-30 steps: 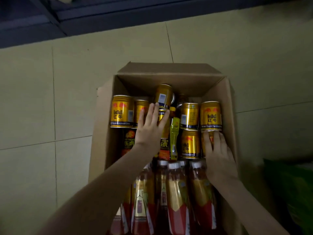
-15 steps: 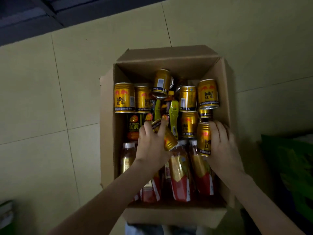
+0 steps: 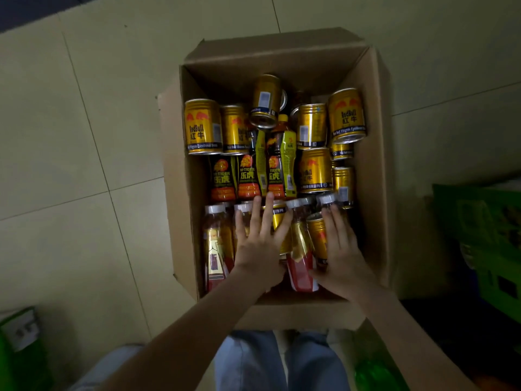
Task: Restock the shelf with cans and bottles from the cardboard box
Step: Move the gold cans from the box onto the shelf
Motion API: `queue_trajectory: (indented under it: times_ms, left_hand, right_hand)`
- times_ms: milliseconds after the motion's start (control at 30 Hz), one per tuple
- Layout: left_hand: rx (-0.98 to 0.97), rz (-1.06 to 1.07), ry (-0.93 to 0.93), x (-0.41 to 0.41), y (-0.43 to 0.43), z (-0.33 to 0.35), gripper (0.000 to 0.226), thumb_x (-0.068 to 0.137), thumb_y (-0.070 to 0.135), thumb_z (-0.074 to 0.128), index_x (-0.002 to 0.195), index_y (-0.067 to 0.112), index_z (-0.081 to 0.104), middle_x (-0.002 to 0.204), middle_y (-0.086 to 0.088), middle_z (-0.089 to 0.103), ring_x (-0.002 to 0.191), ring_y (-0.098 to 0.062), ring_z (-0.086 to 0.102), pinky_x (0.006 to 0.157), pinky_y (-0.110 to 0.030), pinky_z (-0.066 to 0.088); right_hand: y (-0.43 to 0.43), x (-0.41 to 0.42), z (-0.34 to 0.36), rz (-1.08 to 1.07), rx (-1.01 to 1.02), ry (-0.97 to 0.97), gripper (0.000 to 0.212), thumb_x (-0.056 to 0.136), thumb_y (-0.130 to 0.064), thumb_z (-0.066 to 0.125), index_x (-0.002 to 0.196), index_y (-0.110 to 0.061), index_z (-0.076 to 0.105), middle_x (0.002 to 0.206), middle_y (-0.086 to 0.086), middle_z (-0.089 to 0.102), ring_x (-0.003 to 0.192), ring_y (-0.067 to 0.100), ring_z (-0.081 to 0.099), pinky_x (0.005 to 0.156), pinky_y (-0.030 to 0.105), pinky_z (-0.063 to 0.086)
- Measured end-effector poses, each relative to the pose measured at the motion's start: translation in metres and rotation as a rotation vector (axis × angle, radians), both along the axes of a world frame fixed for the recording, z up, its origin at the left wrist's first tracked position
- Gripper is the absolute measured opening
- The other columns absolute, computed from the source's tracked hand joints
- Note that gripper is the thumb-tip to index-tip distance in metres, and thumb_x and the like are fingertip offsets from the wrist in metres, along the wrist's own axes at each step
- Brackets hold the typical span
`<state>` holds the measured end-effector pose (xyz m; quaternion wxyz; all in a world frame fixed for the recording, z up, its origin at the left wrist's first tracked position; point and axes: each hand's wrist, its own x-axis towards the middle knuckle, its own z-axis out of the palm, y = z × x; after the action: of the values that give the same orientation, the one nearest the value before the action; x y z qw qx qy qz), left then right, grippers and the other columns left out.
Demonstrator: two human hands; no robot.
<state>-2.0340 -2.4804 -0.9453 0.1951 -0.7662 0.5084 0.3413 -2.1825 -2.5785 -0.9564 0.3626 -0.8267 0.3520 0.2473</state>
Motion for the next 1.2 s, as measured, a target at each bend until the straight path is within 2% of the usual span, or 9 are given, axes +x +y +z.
queue_trajectory:
  times_ms: [133,367,500,600,767,900,1000,1100,1200]
  left_hand:
    - [-0.03,-0.425,-0.068,0.023,-0.009,0.002,0.109,0.081,0.039,0.065,0.15,0.018,-0.017,0.147,-0.016,-0.039,0.141,-0.032,-0.027,0.104,-0.055,-0.022]
    - [-0.205,-0.969,-0.107,0.055,-0.028,-0.011,0.058,0.086,0.019,0.065,0.139,0.011,0.042,0.138,-0.015,0.05,0.133,-0.033,0.042,0.114,-0.058,0.016]
    - [-0.101,-0.703,0.021,0.063,-0.038,0.033,0.073,0.083,0.035,0.067,0.141,0.009,0.03,0.135,-0.02,0.039,0.12,-0.038,0.048,0.113,-0.053,0.024]
    - [-0.089,-0.139,0.193,0.068,-0.033,0.1,0.084,0.078,0.05,0.068,0.141,0.015,0.025,0.137,-0.013,0.031,0.118,-0.03,0.046,0.095,-0.04,0.045]
    - [-0.122,0.566,0.4,0.072,-0.033,0.231,0.079,0.069,0.057,0.074,0.126,0.018,0.033,0.111,0.004,0.04,0.101,-0.017,0.05,0.076,-0.03,0.045]
    - [-0.154,0.702,0.525,0.064,-0.048,0.335,0.075,0.066,0.061,0.074,0.117,0.02,0.037,0.1,0.005,0.055,0.093,-0.017,0.059,0.077,-0.032,0.05]
    - [-0.245,0.752,0.644,0.049,-0.057,0.408,0.076,0.064,0.06,0.077,0.119,0.02,0.045,0.105,0.006,0.062,0.094,-0.013,0.062,0.085,-0.032,0.051]
    - [-0.286,0.76,0.818,0.025,-0.062,0.478,0.091,0.052,0.072,0.077,0.122,0.022,0.05,0.11,0.004,0.066,0.1,-0.014,0.064,0.092,-0.038,0.052]
    - [-0.306,0.648,0.912,-0.011,-0.062,0.543,0.099,0.048,0.072,0.075,0.127,0.021,0.044,0.116,0.003,0.063,0.105,-0.014,0.062,0.096,-0.041,0.05]
  right_hand:
    - [0.0,-0.002,-0.002,-0.023,-0.015,-0.03,0.103,0.089,-0.048,0.056,0.137,-0.036,-0.035,0.139,-0.023,-0.049,0.145,0.018,-0.014,0.116,0.043,0.007]
    - [-0.001,0.004,0.007,-0.204,-0.007,-0.025,0.099,0.09,-0.037,0.059,0.135,-0.055,-0.027,0.159,0.0,-0.017,0.143,0.028,0.023,0.101,0.042,0.046]
    - [-0.008,0.009,0.035,-0.325,0.008,-0.048,0.096,0.085,-0.029,0.067,0.147,-0.049,-0.003,0.154,0.005,0.018,0.136,0.03,0.03,0.104,0.049,0.037]
    - [-0.015,0.015,0.09,-0.575,0.07,-0.102,0.095,0.083,-0.022,0.07,0.147,-0.049,0.005,0.147,0.004,0.029,0.133,0.026,0.033,0.105,0.051,0.032]
    - [-0.016,0.023,0.221,-0.89,0.17,-0.276,0.088,0.083,-0.01,0.07,0.144,-0.049,0.02,0.13,-0.01,0.035,0.118,0.007,0.039,0.098,0.036,0.037]
    - [-0.003,0.033,0.333,-1.204,0.289,-0.512,0.098,0.081,-0.003,0.072,0.149,-0.04,0.012,0.137,-0.015,0.034,0.103,-0.013,0.054,0.091,0.025,0.048]
    - [0.01,0.027,0.413,-1.325,0.368,-0.648,0.1,0.076,-0.006,0.077,0.149,-0.038,0.016,0.142,-0.003,0.043,0.114,0.013,0.059,0.099,0.043,0.048]
    - [0.018,0.002,0.49,-1.358,0.436,-0.786,0.077,0.076,-0.006,0.07,0.143,-0.023,0.037,0.126,0.007,0.062,0.103,0.018,0.067,0.082,0.031,0.056]
    - [0.032,-0.039,0.56,-1.366,0.378,-0.886,0.082,0.073,-0.015,0.071,0.146,-0.025,0.033,0.13,0.005,0.06,0.11,0.018,0.064,0.09,0.034,0.052]
